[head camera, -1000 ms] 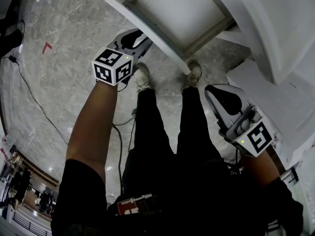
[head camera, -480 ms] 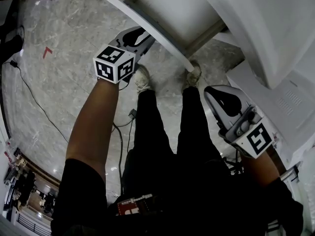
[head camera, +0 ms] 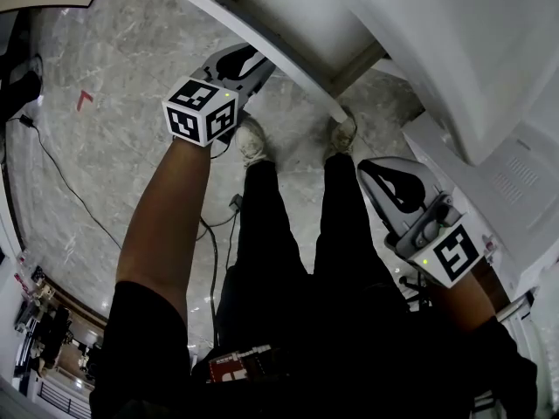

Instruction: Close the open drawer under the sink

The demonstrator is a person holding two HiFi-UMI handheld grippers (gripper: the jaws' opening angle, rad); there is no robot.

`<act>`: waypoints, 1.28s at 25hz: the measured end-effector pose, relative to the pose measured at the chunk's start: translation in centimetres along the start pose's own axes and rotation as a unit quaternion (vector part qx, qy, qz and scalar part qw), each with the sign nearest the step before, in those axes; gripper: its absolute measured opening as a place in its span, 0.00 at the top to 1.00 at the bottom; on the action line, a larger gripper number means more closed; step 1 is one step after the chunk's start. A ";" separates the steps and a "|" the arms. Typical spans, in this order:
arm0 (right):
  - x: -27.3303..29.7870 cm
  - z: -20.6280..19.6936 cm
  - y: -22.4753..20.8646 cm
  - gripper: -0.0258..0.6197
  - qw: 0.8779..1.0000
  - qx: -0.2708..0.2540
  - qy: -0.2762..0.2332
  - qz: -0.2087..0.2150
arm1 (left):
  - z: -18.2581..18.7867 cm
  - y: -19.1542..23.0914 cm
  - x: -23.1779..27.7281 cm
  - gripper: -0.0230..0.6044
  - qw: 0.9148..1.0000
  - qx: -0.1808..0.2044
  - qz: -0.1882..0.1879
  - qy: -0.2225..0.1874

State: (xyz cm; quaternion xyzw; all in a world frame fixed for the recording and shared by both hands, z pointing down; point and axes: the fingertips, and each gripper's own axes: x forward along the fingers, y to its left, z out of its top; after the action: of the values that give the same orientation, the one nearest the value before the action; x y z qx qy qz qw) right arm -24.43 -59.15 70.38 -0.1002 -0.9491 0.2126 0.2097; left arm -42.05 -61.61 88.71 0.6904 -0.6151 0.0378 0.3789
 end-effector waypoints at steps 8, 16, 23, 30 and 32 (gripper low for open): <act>-2.7 2.2 -0.5 0.96 1.000 0.008 0.001 -0.003 | 3.0 -2.2 1.4 0.71 1.000 0.011 0.005 -0.010; -2.9 1.6 -0.4 0.96 1.000 0.013 -0.002 0.000 | 3.5 -2.2 2.3 0.71 1.000 0.015 0.003 -0.012; -4.0 1.6 -0.9 0.96 1.000 0.014 -0.004 0.001 | 4.4 -2.9 3.9 0.71 1.000 0.021 0.007 -0.008; -4.2 1.8 -1.0 0.96 1.000 0.015 -0.007 -0.003 | 5.1 -2.6 4.4 0.71 1.000 0.023 0.008 -0.006; -4.4 1.7 -1.1 0.96 1.000 0.016 -0.008 -0.003 | 5.2 -2.6 4.6 0.71 1.000 0.024 0.008 -0.006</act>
State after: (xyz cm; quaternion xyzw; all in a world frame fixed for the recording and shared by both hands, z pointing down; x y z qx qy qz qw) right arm -21.35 -61.99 67.96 -0.0920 -0.9476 0.2273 0.2046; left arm -40.82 -68.46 86.10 0.6948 -0.6216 0.0515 0.3580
